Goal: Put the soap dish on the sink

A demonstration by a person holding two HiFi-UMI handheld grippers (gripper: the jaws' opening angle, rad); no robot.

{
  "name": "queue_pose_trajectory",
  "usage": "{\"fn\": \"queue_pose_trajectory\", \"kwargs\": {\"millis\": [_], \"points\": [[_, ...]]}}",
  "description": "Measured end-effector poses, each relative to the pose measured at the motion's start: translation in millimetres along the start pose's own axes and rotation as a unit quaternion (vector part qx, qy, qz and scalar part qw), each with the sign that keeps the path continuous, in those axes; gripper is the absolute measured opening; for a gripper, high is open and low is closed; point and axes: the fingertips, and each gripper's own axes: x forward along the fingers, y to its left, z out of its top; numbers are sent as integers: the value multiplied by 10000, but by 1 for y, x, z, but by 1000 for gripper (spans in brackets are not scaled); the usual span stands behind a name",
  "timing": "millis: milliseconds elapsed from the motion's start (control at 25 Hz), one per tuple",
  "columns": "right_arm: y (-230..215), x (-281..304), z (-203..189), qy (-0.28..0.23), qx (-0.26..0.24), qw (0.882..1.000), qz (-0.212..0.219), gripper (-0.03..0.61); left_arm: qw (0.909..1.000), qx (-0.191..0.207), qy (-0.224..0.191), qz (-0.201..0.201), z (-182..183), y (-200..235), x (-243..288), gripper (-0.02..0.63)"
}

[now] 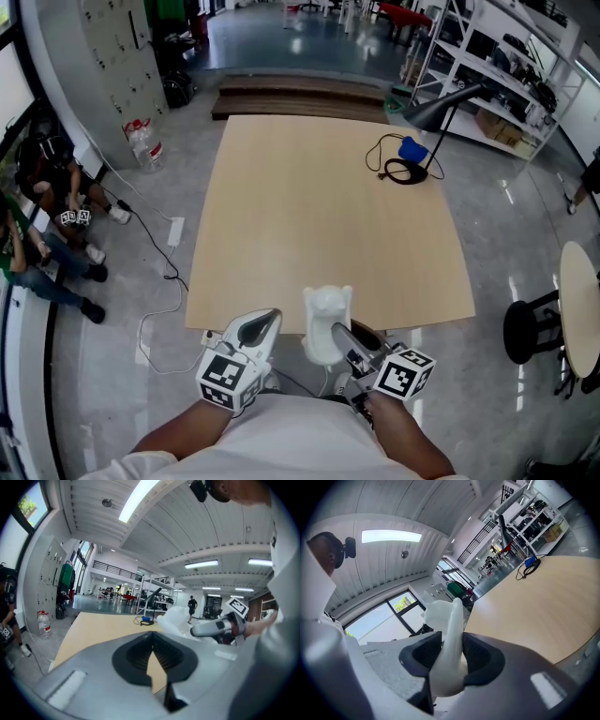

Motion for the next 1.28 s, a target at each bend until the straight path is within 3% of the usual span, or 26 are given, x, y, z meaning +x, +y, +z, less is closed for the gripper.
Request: {"fn": "queue_pose_trajectory", "kwargs": {"millis": [720, 1280], "points": [[-9, -78, -3, -872, 274, 9903, -1049, 141, 9897, 236, 297, -1382, -2, -59, 37, 8], [-50, -151, 31, -1287, 296, 9844, -1163, 140, 9856, 388, 307, -1618, 2, -135, 84, 8]]}}
